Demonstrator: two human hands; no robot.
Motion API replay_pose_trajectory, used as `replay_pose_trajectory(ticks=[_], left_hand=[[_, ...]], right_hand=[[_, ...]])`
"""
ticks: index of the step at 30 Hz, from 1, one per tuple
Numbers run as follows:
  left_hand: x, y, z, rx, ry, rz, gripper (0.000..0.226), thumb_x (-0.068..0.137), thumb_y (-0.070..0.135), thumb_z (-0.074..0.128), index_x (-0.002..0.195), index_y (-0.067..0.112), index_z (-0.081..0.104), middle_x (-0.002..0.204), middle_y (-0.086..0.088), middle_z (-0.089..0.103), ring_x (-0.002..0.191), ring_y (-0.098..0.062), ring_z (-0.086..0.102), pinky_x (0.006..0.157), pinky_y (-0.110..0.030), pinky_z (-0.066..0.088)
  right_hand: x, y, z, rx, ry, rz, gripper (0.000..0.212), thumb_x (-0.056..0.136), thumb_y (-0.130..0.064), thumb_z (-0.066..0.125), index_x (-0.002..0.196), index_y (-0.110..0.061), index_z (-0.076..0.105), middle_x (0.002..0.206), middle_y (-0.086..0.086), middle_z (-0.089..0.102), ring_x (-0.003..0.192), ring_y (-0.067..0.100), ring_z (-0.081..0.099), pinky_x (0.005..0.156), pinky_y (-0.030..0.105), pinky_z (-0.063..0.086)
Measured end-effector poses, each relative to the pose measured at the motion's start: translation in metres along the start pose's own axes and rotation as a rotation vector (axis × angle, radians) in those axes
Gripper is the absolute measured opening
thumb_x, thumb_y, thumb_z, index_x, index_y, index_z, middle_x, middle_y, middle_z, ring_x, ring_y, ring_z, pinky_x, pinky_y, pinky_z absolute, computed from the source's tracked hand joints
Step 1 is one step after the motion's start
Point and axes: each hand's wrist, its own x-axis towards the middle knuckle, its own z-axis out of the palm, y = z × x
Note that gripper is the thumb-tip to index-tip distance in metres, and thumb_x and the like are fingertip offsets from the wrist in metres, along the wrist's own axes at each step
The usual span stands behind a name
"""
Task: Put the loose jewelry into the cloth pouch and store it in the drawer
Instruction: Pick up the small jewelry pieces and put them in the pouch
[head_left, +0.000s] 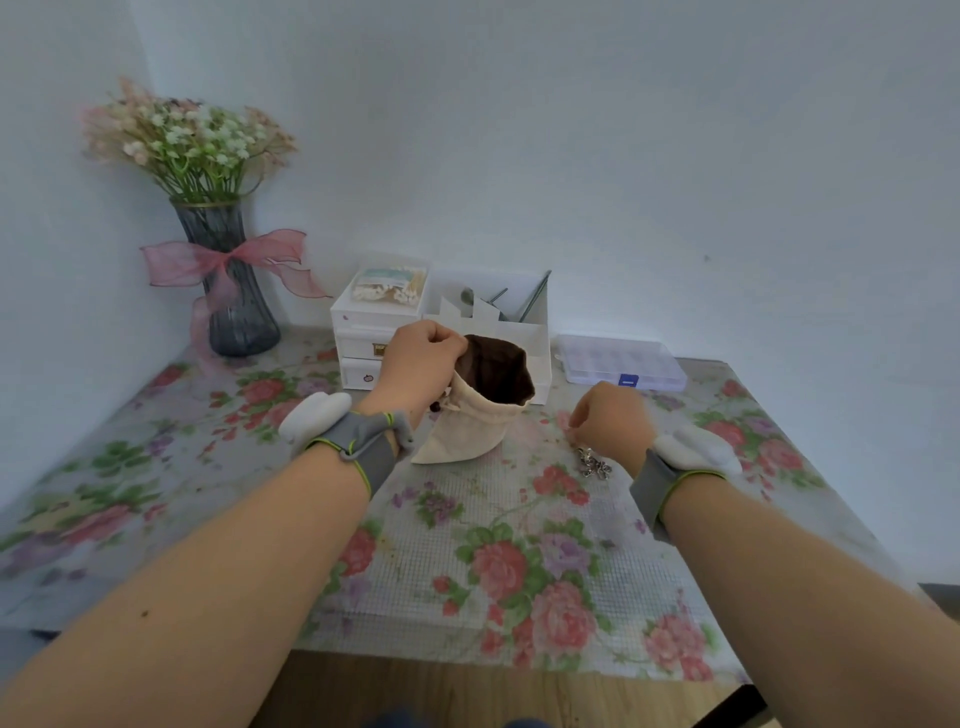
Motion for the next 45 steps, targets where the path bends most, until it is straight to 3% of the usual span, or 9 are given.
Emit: replay_pose_trajectory(ticks=[11,16,23,28,32,38,41,43,45], left_hand=[[-0.002,-0.001,-0.002,-0.004,-0.013,0.000,0.020,0.086,0.020,0.056,0.066,0.023,0.059,0.061,0.002,0.057,0.052,-0.013,0.054,0.057,-0.026,0.047],[-0.004,0.001,0.000,-0.017,-0.012,0.000,0.021,0.086,0.019,0.056,0.066,0.022,0.059,0.063,0.001,0.057,0.054,-0.013,0.053,0.061,-0.029,0.047],[-0.010,0.010,0.000,-0.030,-0.019,-0.020,0.021,0.087,0.021,0.056,0.067,0.022,0.059,0.064,-0.001,0.058,0.057,-0.015,0.054,0.061,-0.028,0.049],[-0.014,0.015,0.000,-0.160,-0.049,-0.137,0.019,0.087,0.018,0.056,0.069,0.018,0.060,0.072,-0.006,0.059,0.067,-0.021,0.056,0.073,-0.036,0.053],[-0.019,0.020,0.004,-0.340,-0.081,-0.253,0.020,0.087,0.014,0.056,0.068,0.014,0.058,0.070,-0.007,0.056,0.067,-0.021,0.053,0.059,-0.027,0.045],[-0.022,0.021,0.005,-0.514,-0.096,-0.408,0.018,0.086,0.019,0.060,0.069,0.013,0.057,0.065,-0.006,0.053,0.061,-0.020,0.052,0.057,-0.026,0.041],[-0.023,0.017,0.002,-0.516,-0.102,-0.421,0.019,0.086,0.019,0.059,0.069,0.013,0.056,0.064,-0.004,0.051,0.059,-0.018,0.050,0.054,-0.026,0.040],[-0.025,0.014,-0.001,-0.513,-0.101,-0.430,0.019,0.087,0.019,0.059,0.069,0.012,0.055,0.063,-0.004,0.050,0.058,-0.018,0.049,0.051,-0.025,0.039],[-0.026,0.012,-0.006,-0.496,-0.095,-0.430,0.020,0.087,0.019,0.058,0.068,0.013,0.054,0.063,-0.004,0.049,0.056,-0.017,0.047,0.042,-0.021,0.037]], right_hand=[[-0.002,0.002,-0.019,0.112,0.049,0.084,0.014,0.084,-0.009,0.065,0.092,-0.003,0.076,0.095,0.017,0.075,0.091,0.030,0.070,0.086,0.037,0.057],[-0.005,0.002,-0.046,0.322,0.131,0.140,0.004,0.079,-0.007,0.073,0.077,-0.005,0.074,0.078,0.019,0.071,0.054,0.021,0.060,0.082,0.037,0.058],[-0.010,-0.005,-0.079,0.510,0.240,0.108,0.010,0.075,-0.009,0.076,0.078,0.001,0.075,0.072,0.018,0.067,0.063,0.027,0.062,0.087,0.044,0.058],[-0.012,-0.015,-0.099,0.612,0.261,0.071,0.015,0.074,-0.008,0.079,0.082,0.004,0.075,0.081,0.023,0.071,0.067,0.027,0.061,0.088,0.046,0.058],[-0.017,-0.029,-0.114,0.692,0.244,0.027,0.019,0.072,-0.007,0.080,0.086,0.005,0.075,0.078,0.020,0.068,0.067,0.025,0.059,0.085,0.041,0.059],[-0.025,-0.061,-0.134,0.742,0.159,-0.074,0.028,0.070,-0.015,0.084,0.094,-0.001,0.076,0.084,0.006,0.068,0.064,0.008,0.055,0.056,0.018,0.050],[-0.030,-0.077,-0.135,0.745,0.098,-0.118,0.023,0.070,-0.016,0.084,0.089,-0.006,0.077,0.089,0.006,0.073,0.070,0.005,0.057,0.061,0.020,0.052],[-0.034,-0.087,-0.130,0.720,0.069,-0.140,0.012,0.069,-0.017,0.084,0.078,-0.012,0.077,0.102,0.010,0.075,0.082,0.013,0.063,0.069,0.024,0.054],[-0.037,-0.096,-0.122,0.672,0.054,-0.155,0.009,0.069,-0.017,0.084,0.070,-0.017,0.075,0.097,0.010,0.076,0.089,0.024,0.065,0.070,0.027,0.054]])
